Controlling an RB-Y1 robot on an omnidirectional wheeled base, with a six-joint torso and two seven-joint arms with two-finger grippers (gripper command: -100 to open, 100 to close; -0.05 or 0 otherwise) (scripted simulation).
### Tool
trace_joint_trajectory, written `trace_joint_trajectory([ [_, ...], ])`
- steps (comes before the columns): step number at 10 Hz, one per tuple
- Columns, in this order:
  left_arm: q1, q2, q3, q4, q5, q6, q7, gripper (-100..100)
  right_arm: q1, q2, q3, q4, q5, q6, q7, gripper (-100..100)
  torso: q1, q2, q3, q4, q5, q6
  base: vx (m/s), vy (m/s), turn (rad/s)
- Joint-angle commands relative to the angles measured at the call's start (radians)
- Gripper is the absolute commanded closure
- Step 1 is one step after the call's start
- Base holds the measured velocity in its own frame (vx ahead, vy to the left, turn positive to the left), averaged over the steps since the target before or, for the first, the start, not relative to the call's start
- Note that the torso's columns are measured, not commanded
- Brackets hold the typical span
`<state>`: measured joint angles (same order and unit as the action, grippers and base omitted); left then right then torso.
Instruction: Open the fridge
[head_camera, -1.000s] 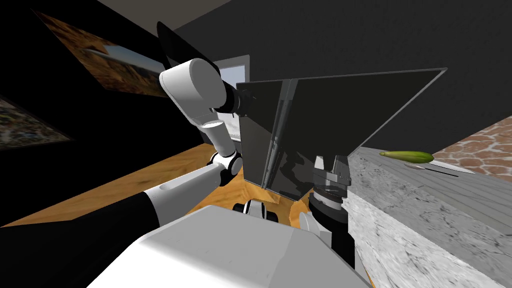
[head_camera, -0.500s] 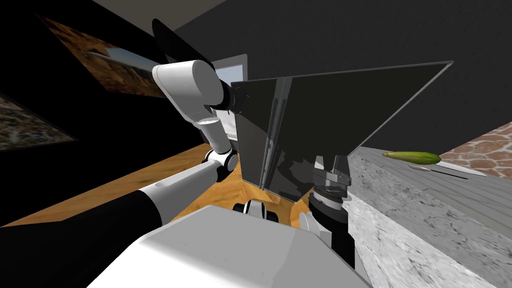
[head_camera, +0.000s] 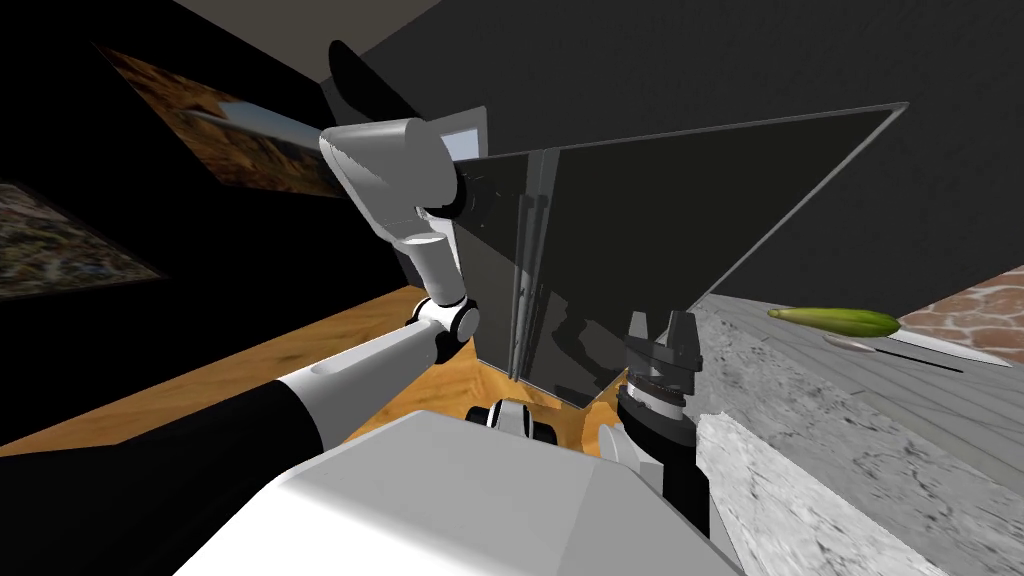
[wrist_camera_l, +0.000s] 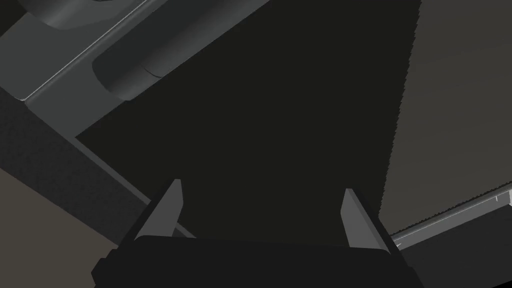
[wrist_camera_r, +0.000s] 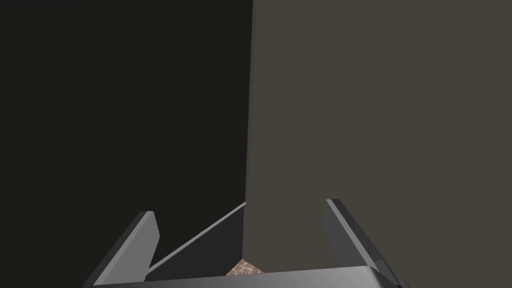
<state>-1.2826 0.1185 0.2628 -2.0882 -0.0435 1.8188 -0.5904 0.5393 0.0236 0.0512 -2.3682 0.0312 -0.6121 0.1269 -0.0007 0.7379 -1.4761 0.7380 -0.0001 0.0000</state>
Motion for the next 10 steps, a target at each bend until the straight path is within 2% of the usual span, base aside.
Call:
trace_joint_trajectory([
  [1,-0.016,-0.004,-0.004,0.024,-0.036,-0.005,0.000,-100,0.000,0.000,0.000,0.000,0.000,0.000,0.000,0,0.000,0.000,0.000,0.000,0.000,0.000,0.075,-0.230,0.079],
  [4,-0.048,0.006,-0.005,0.022,-0.072,0.012,-0.006,-100,0.000,0.000,0.000,0.000,0.000,0.000,0.000,0,-0.004,-0.002,-0.002,-0.001,-0.003,0.005,0.049,-0.209,0.073],
  [5,-0.039,0.007,-0.001,0.026,-0.066,0.003,-0.004,-100,0.000,0.000,0.000,0.000,0.000,0.000,0.000,0,-0.009,-0.003,-0.002,-0.001,-0.005,0.005,0.011,-0.083,0.010],
  [6,-0.041,0.007,-0.002,0.026,-0.067,0.004,-0.005,-100,0.000,0.000,0.000,0.000,0.000,0.000,0.000,0,-0.001,-0.001,-0.001,-0.001,-0.002,0.002,0.002,-0.017,-0.004],
  [7,-0.041,0.007,-0.002,0.026,-0.067,0.004,-0.005,100,0.000,0.000,0.000,0.000,0.000,0.000,0.000,0,0.006,0.000,0.000,0.000,0.002,0.000,0.007,-0.011,-0.010],
  [8,-0.055,-0.015,0.003,0.025,-0.031,0.006,-0.008,100,0.000,0.000,0.000,0.000,0.000,0.000,0.000,0,0.007,0.001,0.001,-0.002,0.003,-0.001,-0.054,0.170,-0.111],
  [9,-0.055,-0.015,0.003,0.025,-0.031,0.006,-0.008,100,0.000,-0.001,-0.001,0.000,0.000,0.000,0.000,0,0.010,0.003,0.004,-0.003,0.003,0.003,-0.082,0.210,-0.128],
  [10,-0.061,-0.026,0.006,0.025,-0.013,0.008,-0.009,100,0.000,-0.001,-0.001,0.000,0.000,0.000,0.000,0,0.008,0.004,0.005,-0.002,0.005,-0.001,-0.068,0.203,-0.071],
])
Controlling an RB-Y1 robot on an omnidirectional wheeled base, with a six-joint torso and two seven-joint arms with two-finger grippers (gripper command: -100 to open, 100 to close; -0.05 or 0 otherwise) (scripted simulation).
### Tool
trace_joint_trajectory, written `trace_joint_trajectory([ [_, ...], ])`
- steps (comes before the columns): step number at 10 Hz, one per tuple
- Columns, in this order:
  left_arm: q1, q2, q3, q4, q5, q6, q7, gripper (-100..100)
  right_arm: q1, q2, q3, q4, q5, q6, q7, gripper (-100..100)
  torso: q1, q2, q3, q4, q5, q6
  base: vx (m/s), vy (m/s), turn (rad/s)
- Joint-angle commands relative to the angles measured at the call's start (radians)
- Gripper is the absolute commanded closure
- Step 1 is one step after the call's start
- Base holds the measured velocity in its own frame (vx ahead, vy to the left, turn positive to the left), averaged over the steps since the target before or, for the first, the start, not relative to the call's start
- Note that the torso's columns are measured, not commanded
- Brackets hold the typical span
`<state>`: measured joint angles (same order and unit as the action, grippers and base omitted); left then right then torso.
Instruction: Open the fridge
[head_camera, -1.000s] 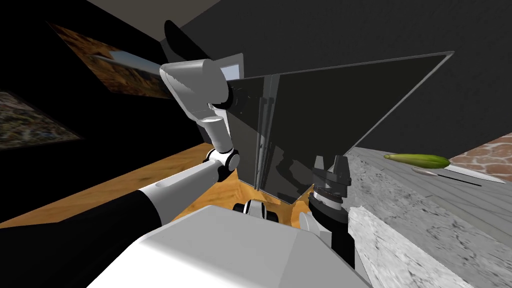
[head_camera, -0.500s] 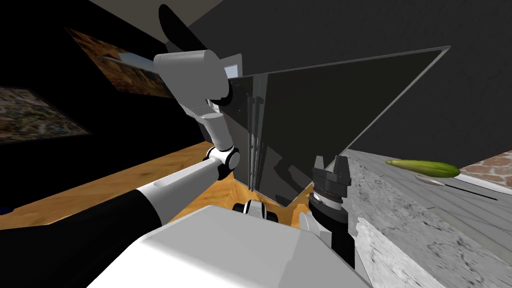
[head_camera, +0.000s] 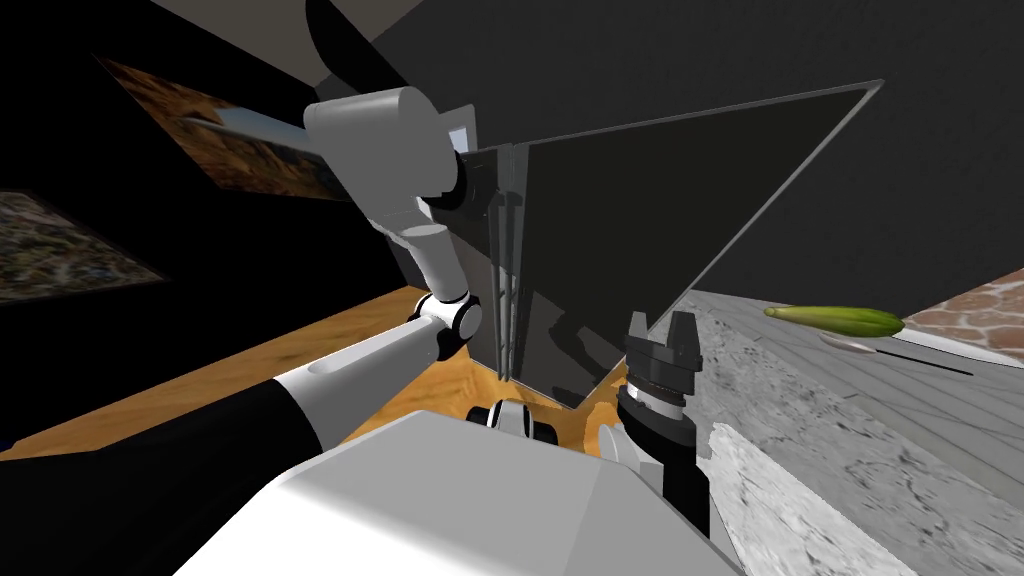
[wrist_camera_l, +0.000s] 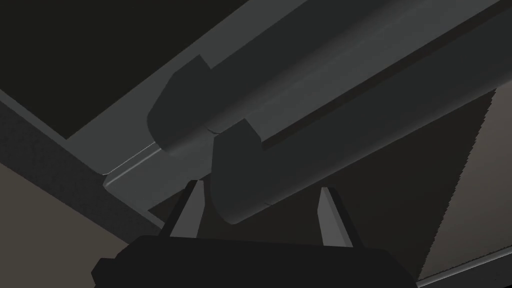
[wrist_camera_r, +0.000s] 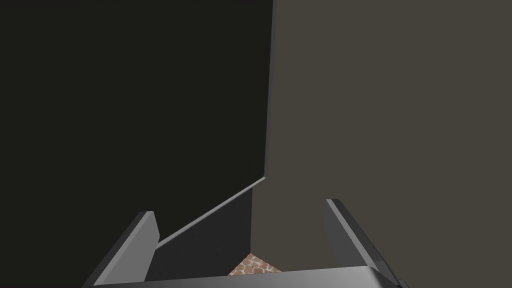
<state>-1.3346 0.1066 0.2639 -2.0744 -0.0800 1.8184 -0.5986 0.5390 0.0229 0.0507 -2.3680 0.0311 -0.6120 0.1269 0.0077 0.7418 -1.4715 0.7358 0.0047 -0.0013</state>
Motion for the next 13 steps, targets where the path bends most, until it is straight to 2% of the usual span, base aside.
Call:
trace_joint_trajectory([
  [1,-0.015,-0.026,0.007,0.012,0.041,0.010,-0.003,100,0.000,0.000,0.000,0.000,0.000,0.000,0.000,0,0.000,-0.002,-0.002,0.001,0.000,-0.001,-0.084,0.241,-0.094],
  [7,-0.048,-0.094,0.023,0.013,0.148,0.024,-0.013,100,0.000,0.000,0.000,0.000,0.000,0.000,0.000,0,-0.002,-0.005,-0.005,0.002,-0.001,-0.001,-0.121,0.271,-0.097],
  [8,-0.048,-0.085,0.022,0.009,0.139,0.028,-0.014,100,0.000,0.000,0.000,0.000,0.000,0.000,0.000,0,-0.006,-0.005,-0.006,0.002,-0.003,0.000,-0.048,0.110,-0.024],
  [9,-0.053,-0.100,0.035,-0.006,0.183,0.050,-0.014,100,0.000,0.000,0.000,0.000,0.000,0.000,0.000,0,-0.015,-0.009,-0.009,0.001,-0.006,0.001,-0.025,0.229,-0.196],
  [10,-0.053,-0.100,0.035,-0.006,0.183,0.050,-0.014,100,0.000,0.000,0.000,0.000,0.000,0.000,0.000,0,-0.013,-0.011,-0.010,0.000,-0.009,0.007,-0.009,0.249,-0.162],
  [13,-0.061,-0.120,0.054,-0.026,0.245,0.078,-0.014,100,0.000,0.000,0.000,0.000,0.000,0.000,0.000,0,-0.005,-0.010,-0.008,-0.002,-0.003,0.001,-0.021,0.241,-0.132],
])
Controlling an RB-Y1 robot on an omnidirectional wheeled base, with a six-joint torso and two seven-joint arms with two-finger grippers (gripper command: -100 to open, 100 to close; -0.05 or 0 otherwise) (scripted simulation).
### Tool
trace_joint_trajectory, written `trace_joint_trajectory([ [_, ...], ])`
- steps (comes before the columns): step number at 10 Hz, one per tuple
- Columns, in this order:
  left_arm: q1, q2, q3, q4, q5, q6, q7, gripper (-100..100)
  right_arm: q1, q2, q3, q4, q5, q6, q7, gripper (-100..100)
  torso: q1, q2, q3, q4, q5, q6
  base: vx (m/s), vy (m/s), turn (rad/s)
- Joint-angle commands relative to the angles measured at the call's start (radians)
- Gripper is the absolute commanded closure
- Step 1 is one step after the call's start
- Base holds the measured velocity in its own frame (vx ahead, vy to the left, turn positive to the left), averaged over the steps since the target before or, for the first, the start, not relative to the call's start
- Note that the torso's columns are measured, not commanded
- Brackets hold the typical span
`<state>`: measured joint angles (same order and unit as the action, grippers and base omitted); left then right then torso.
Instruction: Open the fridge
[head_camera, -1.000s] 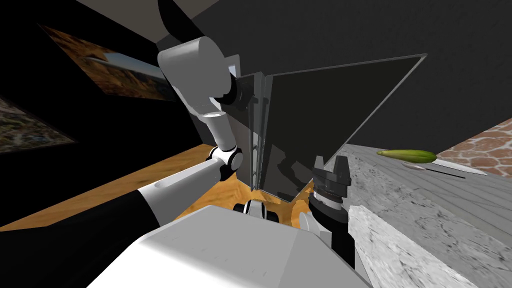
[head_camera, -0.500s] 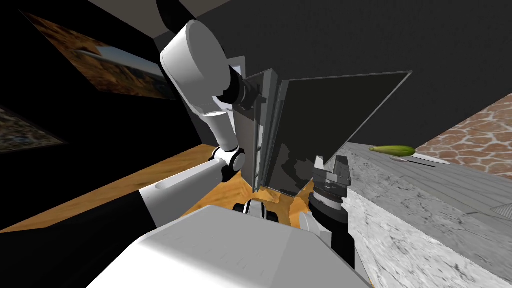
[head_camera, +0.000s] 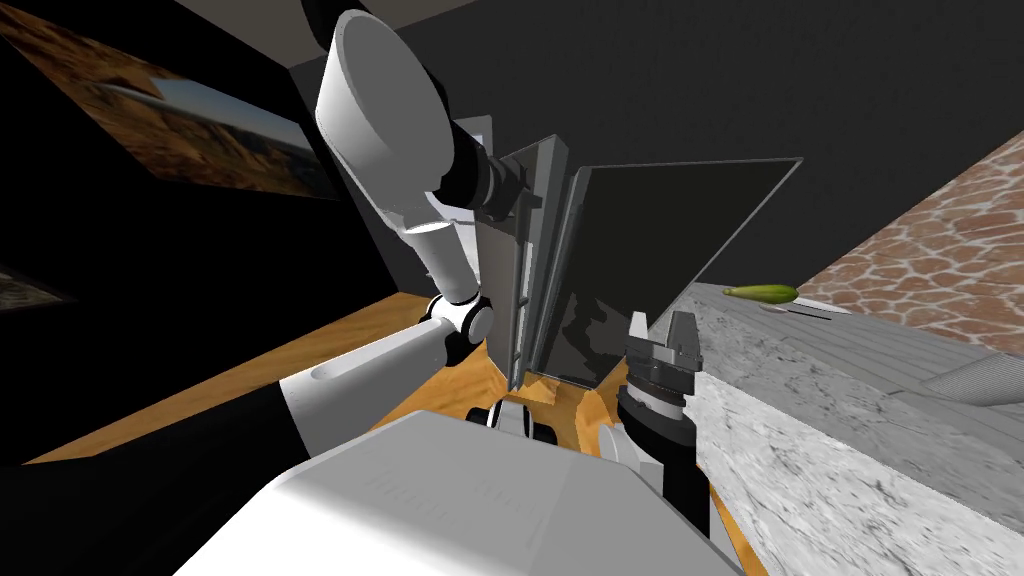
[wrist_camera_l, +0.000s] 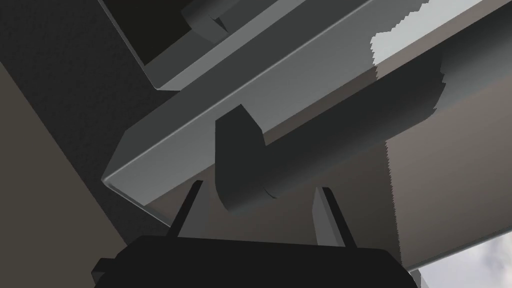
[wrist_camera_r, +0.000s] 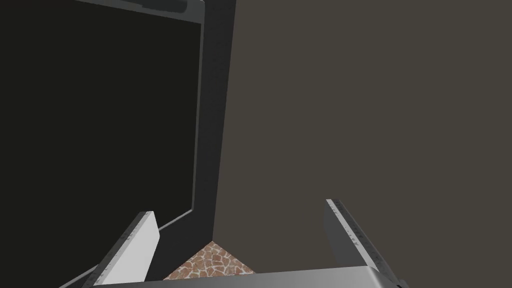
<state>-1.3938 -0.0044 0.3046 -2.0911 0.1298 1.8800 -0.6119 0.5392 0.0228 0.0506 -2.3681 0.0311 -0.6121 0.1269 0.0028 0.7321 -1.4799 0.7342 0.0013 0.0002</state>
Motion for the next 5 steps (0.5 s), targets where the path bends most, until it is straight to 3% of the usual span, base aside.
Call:
trace_joint_trajectory([
  [1,-0.005,-0.016,0.020,-0.016,0.055,0.026,0.000,100,0.000,0.000,0.000,0.000,0.000,0.000,0.000,0,0.003,0.001,0.001,0.000,0.002,-0.001,-0.019,0.227,-0.150],
  [5,-0.016,-0.042,0.046,-0.044,0.137,0.063,0.000,100,0.000,0.000,0.000,0.000,0.000,0.000,0.000,0,0.002,0.000,0.000,-0.001,0.002,-0.002,-0.033,0.255,-0.174],
])
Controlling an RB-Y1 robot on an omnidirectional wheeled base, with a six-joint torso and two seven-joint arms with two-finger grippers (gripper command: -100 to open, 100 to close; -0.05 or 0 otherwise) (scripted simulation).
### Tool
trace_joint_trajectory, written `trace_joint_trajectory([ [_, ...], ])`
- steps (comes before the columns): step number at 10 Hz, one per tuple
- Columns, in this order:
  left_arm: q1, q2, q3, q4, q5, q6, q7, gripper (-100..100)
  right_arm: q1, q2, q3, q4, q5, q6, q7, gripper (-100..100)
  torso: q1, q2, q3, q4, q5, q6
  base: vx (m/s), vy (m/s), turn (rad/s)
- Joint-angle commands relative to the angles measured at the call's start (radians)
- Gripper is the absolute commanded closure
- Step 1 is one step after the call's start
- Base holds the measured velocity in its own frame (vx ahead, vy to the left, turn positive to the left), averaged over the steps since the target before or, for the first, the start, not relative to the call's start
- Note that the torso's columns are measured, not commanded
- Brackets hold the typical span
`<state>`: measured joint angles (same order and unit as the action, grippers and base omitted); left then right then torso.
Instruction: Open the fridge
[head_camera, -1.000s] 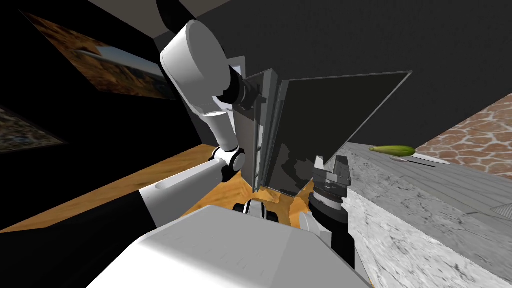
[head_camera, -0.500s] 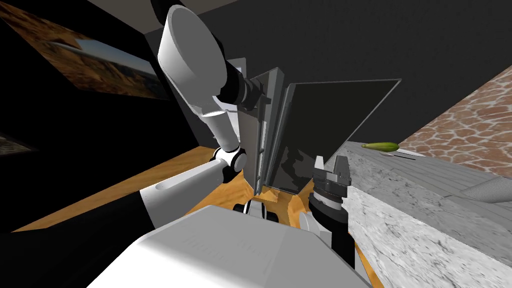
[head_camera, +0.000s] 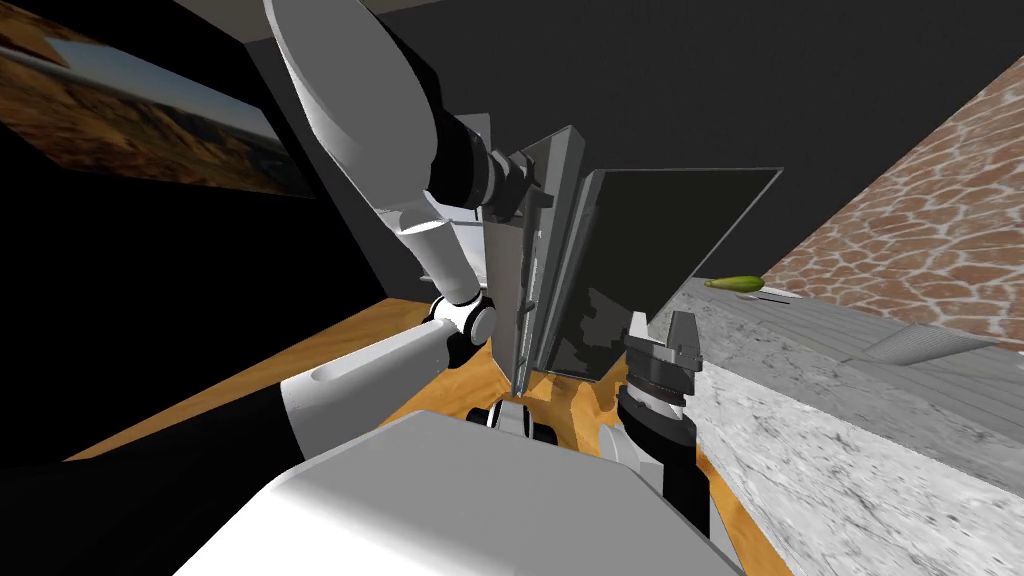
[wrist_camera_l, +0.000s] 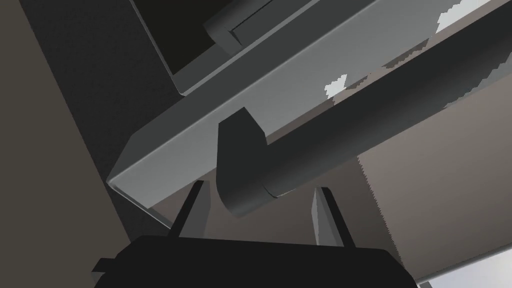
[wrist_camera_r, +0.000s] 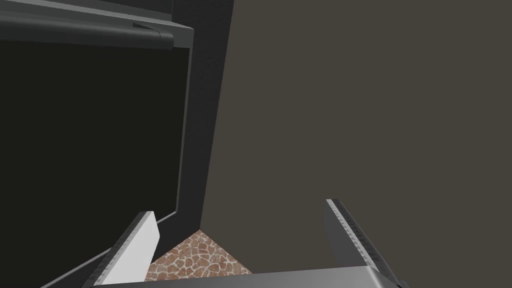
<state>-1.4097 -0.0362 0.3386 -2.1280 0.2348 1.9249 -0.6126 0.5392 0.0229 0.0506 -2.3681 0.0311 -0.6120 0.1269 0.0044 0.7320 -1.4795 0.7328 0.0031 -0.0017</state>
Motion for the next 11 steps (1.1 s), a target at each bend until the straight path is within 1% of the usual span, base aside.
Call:
trace_joint_trajectory([
  [1,-0.005,-0.004,0.007,-0.009,0.019,0.006,-0.001,100,0.000,0.000,0.000,0.000,0.000,0.000,0.000,0,0.000,0.003,0.003,0.000,-0.001,0.001,-0.038,0.132,-0.023],
  [2,0.044,0.043,0.056,-0.001,0.073,-0.043,0.049,100,0.000,0.000,0.000,0.000,0.000,0.000,0.000,0,-0.007,0.001,0.001,0.001,-0.002,0.000,-0.039,0.097,-0.214],
  [3,0.064,0.073,0.084,-0.001,0.102,-0.064,0.065,100,0.000,0.000,0.000,0.000,0.000,0.000,0.000,0,-0.007,-0.003,-0.004,-0.001,-0.003,0.002,-0.043,0.099,-0.129],
  [4,0.086,0.103,0.112,-0.001,0.133,-0.080,0.065,100,0.000,0.000,0.000,0.000,0.000,0.000,0.000,0,-0.004,-0.006,-0.006,-0.001,-0.002,0.000,-0.020,0.039,0.009],
  [5,0.113,0.128,0.136,-0.001,0.149,-0.109,0.065,100,0.000,0.000,0.000,0.000,0.000,0.000,0.000,0,-0.003,-0.010,-0.008,-0.004,-0.001,0.000,-0.006,-0.003,0.032],
  [6,0.139,0.157,0.161,-0.001,0.149,-0.144,0.065,100,0.000,0.000,0.000,0.000,0.000,0.000,0.000,0,-0.002,-0.014,-0.011,-0.008,-0.001,0.001,0.001,-0.013,0.013],
  [7,0.174,0.171,0.162,-0.001,0.149,-0.144,0.065,100,0.000,0.000,0.000,0.000,0.000,0.000,0.000,0,-0.001,-0.018,-0.013,-0.011,-0.001,0.002,-0.003,-0.009,-0.003],
  [8,0.197,0.210,0.162,-0.001,0.149,-0.144,0.065,100,0.000,0.000,0.000,0.000,0.000,0.000,0.000,0,-0.001,-0.015,-0.011,-0.006,-0.001,0.002,0.013,-0.001,-0.002],
  [9,0.224,0.212,0.162,-0.001,0.149,-0.144,0.065,100,0.000,0.000,0.000,0.000,0.000,0.000,0.000,0,-0.003,-0.005,-0.004,0.000,-0.002,0.002,0.024,0.004,-0.001],
  [10,0.169,0.224,0.168,0.020,0.151,-0.124,0.073,-100,0.000,0.000,0.000,0.000,0.000,0.000,0.000,0,-0.004,0.005,0.003,0.004,-0.003,0.002,0.030,0.007,0.006],
  [11,0.149,0.231,0.168,0.029,0.148,-0.114,0.078,-100,0.000,0.000,0.000,0.000,0.000,0.000,0.000,0,-0.006,0.010,0.006,0.007,-0.004,0.002,0.029,0.007,0.004],
])
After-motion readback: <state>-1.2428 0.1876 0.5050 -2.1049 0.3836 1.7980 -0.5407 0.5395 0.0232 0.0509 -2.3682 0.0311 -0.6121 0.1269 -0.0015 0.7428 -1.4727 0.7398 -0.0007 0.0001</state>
